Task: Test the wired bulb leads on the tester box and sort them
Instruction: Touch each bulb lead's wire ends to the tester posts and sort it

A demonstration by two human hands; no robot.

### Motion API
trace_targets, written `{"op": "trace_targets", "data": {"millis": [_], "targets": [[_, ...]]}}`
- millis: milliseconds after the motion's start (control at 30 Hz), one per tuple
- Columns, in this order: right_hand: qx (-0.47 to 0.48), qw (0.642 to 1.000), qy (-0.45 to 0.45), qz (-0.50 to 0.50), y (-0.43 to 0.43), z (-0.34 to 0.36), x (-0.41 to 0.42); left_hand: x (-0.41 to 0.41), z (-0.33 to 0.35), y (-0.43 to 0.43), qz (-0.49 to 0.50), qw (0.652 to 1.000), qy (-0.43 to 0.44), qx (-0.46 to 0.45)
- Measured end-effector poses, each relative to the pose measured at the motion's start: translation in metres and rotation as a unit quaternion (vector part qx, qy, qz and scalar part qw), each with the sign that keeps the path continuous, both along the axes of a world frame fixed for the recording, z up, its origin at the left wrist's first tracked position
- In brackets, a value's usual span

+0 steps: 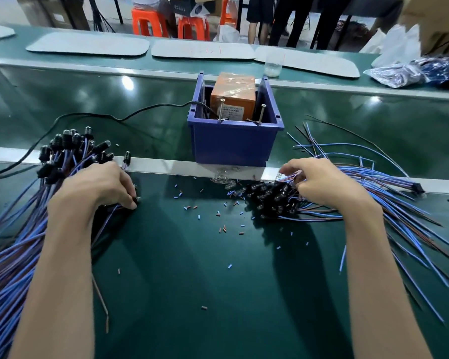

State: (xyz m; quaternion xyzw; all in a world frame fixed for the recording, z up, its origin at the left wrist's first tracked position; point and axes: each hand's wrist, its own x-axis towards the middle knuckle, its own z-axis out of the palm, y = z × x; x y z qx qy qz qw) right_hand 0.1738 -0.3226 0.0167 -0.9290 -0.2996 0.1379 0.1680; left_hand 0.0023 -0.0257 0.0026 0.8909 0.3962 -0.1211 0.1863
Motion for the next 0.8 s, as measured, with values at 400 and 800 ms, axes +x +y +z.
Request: {"op": "trace_targets", "data": {"millis": [400, 800], "targets": [[0.004, 1.000, -0.026, 0.012, 0.002, 0.003, -0.001, 0.004, 0.031, -0.017, 0.047, 0.990, -0.098, 0.088], [0.462, 0.841, 0.253, 0.125, 0.078, -0.001, -0.071, 0.024, 0.063, -0.108, -0.067, 0.839, -0.527, 0.113]]}}
